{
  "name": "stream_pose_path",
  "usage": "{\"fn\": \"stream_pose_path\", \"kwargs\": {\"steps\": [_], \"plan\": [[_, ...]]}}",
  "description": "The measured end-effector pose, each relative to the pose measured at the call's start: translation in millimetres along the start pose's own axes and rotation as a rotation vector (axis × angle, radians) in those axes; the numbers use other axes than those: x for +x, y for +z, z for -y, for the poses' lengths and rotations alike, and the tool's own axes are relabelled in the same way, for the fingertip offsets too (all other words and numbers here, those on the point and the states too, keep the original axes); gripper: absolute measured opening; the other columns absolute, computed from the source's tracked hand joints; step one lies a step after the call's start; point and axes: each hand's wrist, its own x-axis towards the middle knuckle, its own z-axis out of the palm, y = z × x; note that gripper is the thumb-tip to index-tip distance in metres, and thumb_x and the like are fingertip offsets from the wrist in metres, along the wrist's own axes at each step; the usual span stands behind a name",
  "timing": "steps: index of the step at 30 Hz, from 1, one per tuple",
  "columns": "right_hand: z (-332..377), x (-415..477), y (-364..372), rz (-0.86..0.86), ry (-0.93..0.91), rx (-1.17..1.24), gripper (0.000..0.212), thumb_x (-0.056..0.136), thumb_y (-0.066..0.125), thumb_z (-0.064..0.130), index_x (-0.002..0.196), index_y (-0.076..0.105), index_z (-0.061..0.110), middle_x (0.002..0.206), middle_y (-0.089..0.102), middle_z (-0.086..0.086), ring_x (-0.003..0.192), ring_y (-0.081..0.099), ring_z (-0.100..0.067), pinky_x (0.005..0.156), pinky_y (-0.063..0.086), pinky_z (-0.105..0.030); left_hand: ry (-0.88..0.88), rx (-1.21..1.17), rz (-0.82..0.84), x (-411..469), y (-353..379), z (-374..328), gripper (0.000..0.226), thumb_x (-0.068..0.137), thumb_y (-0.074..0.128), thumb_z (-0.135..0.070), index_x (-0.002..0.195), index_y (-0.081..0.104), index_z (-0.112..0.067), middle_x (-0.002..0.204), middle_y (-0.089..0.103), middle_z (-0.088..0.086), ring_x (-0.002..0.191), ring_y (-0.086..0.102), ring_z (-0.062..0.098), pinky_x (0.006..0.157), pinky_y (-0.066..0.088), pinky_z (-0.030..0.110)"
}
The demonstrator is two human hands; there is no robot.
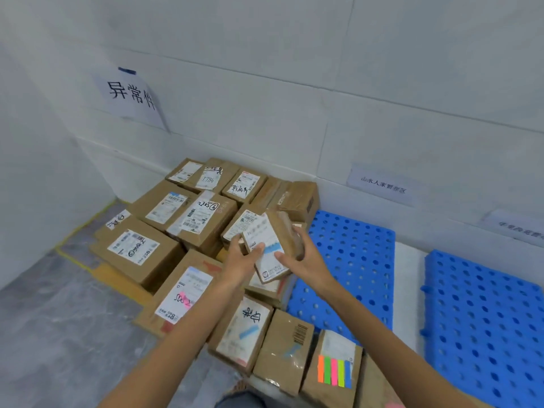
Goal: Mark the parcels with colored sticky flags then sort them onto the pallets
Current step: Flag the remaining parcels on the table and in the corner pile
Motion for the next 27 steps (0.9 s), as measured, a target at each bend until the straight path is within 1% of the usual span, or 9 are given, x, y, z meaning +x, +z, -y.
{"fn": "stream_pose_path", "kwargs": {"steps": [2,4,8,9,14,16,20,23,27], "plan": [[6,27,19,-0.008,-0.016,-0.169,0.082,0.075,0.073,0.043,0.141,0.026,0.037,0.139,0.040,0.001,0.121,0.048,-0.015,0.095,0.050,-0.040,-0.023,0.087,-0.052,22,-29,-5,0.071,0.087,0.066,-0.020,0.144,0.025,-0.012,0.132,0.051,0.002,0.112,0.055,0.018,0.092,0.050,0.044],[8,53,38,0.003,-0.041,-0.311,0.084,0.075,0.072,0.044,0.144,0.024,0.037,0.141,0.035,0.000,0.127,0.038,-0.016,0.101,0.043,-0.038,-0.028,0.197,-0.078,44,-57,-9,0.062,0.090,0.061,-0.018,0.143,0.028,-0.018,0.129,0.048,-0.002,0.115,0.055,0.025,0.084,0.054,0.044],[8,92,74,0.144,-0.164,-0.556,0.086,0.079,0.071,0.035,0.147,0.019,0.034,0.129,0.035,-0.004,0.118,0.034,-0.021,0.098,0.037,-0.032,0.077,0.333,-0.081,91,-100,-5,0.028,0.095,0.045,0.001,0.118,0.058,-0.008,0.118,0.059,0.005,0.112,0.055,0.019,0.079,0.043,0.010],[6,99,81,0.182,-0.184,-0.633,0.086,0.079,0.071,0.034,0.147,0.018,0.032,0.128,0.034,-0.005,0.118,0.033,-0.022,0.099,0.036,-0.033,0.071,0.356,-0.070,101,-107,-3,0.025,0.094,0.045,0.002,0.111,0.061,-0.008,0.113,0.061,0.005,0.106,0.056,0.017,0.077,0.042,0.009],[-19,113,106,0.263,-0.272,-0.920,0.089,0.081,0.067,0.036,0.149,0.011,0.030,0.135,0.029,-0.006,0.124,0.027,-0.022,0.107,0.030,-0.034,0.062,0.595,0.118,140,-120,8,0.029,0.094,0.038,0.002,0.107,0.063,-0.007,0.103,0.064,0.003,0.100,0.057,0.017,0.082,0.042,0.020],[-25,111,110,0.247,-0.296,-0.973,0.091,0.080,0.068,0.037,0.149,0.008,0.032,0.138,0.027,-0.006,0.127,0.025,-0.021,0.109,0.028,-0.034,0.082,0.700,0.141,148,-120,7,0.026,0.094,0.039,-0.002,0.101,0.063,-0.010,0.095,0.062,0.000,0.092,0.056,0.016,0.075,0.042,0.022],[-27,104,113,0.221,-0.307,-0.963,0.092,0.082,0.067,0.038,0.149,0.003,0.035,0.138,0.025,-0.004,0.127,0.023,-0.018,0.108,0.027,-0.031,0.136,0.838,0.156,161,-120,6,0.021,0.097,0.040,-0.009,0.089,0.059,-0.015,0.081,0.057,-0.004,0.066,0.047,0.003,0.051,0.034,0.009],[-30,97,115,0.210,-0.308,-0.961,0.092,0.083,0.064,0.040,0.148,-0.001,0.037,0.140,0.023,-0.002,0.127,0.024,-0.018,0.108,0.029,-0.031,0.180,0.901,0.185,168,-120,7,0.020,0.097,0.041,-0.011,0.090,0.059,-0.017,0.083,0.059,-0.003,0.067,0.049,0.005,0.051,0.030,0.009],[-32,96,114,0.224,-0.310,-0.998,0.089,0.084,0.062,0.041,0.148,0.000,0.037,0.143,0.021,-0.002,0.129,0.023,-0.018,0.109,0.030,-0.033,0.210,0.919,0.203,177,-119,8,0.020,0.097,0.043,-0.014,0.100,0.063,-0.015,0.090,0.063,-0.001,0.074,0.054,0.009,0.056,0.036,0.015]]}}
